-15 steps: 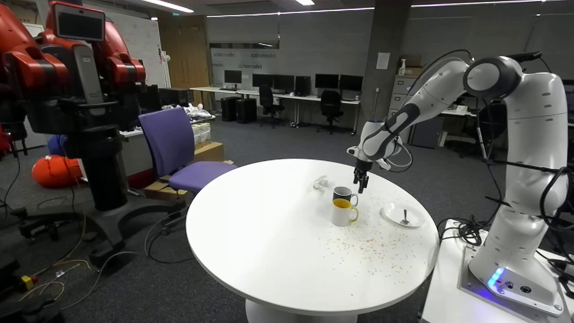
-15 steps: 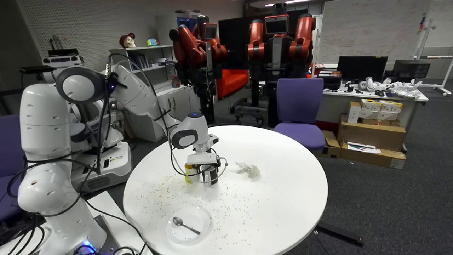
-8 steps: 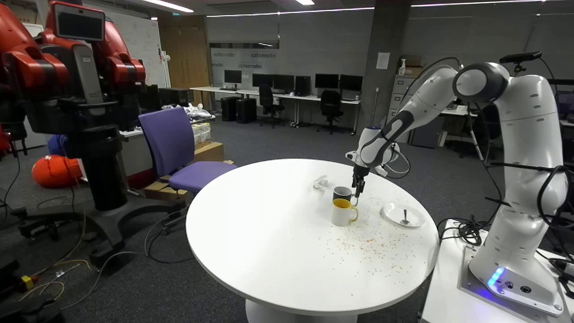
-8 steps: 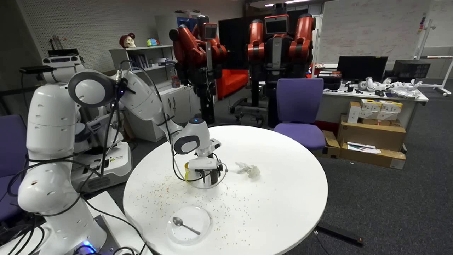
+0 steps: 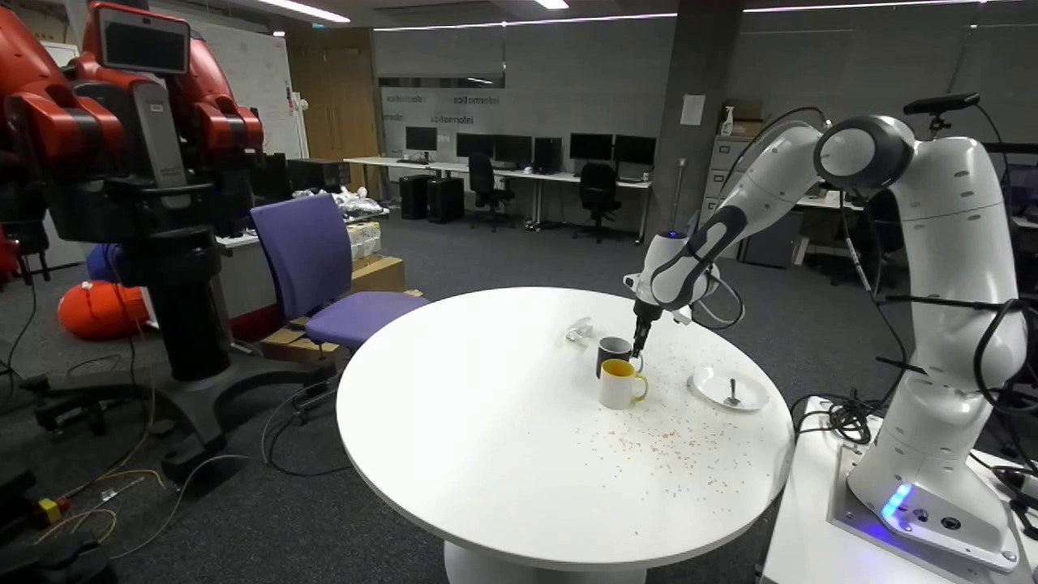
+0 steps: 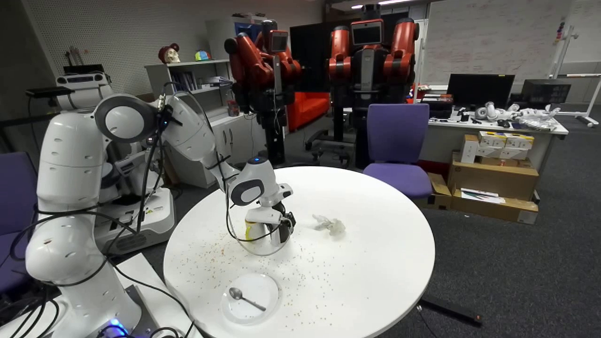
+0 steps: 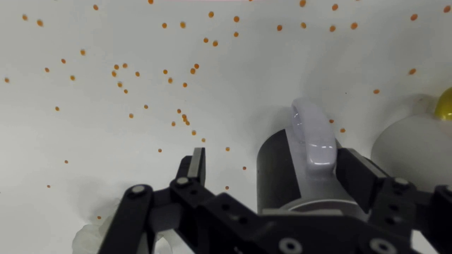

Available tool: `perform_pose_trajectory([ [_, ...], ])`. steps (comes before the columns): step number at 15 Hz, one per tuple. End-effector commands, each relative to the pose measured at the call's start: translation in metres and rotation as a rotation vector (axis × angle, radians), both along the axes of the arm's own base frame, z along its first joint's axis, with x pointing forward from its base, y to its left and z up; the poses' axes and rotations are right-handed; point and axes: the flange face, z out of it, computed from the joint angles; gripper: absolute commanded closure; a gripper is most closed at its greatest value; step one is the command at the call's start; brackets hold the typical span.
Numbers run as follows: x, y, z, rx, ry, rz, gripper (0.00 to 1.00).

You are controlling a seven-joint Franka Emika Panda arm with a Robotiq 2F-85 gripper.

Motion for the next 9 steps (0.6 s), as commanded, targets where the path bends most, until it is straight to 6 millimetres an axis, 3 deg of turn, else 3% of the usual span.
perform_pose_trajectory([
  [1, 0.0037, 0.0025, 0.0036, -0.006, 0.017, -0.049, 0.00],
  [6, -0.0015, 0.0084, -0.0007, 0.034, 0.101, -0.070, 0.00],
  [9, -0.0012, 0.0093, -0.0013, 0.041, 0.117, -0.067, 0.05],
])
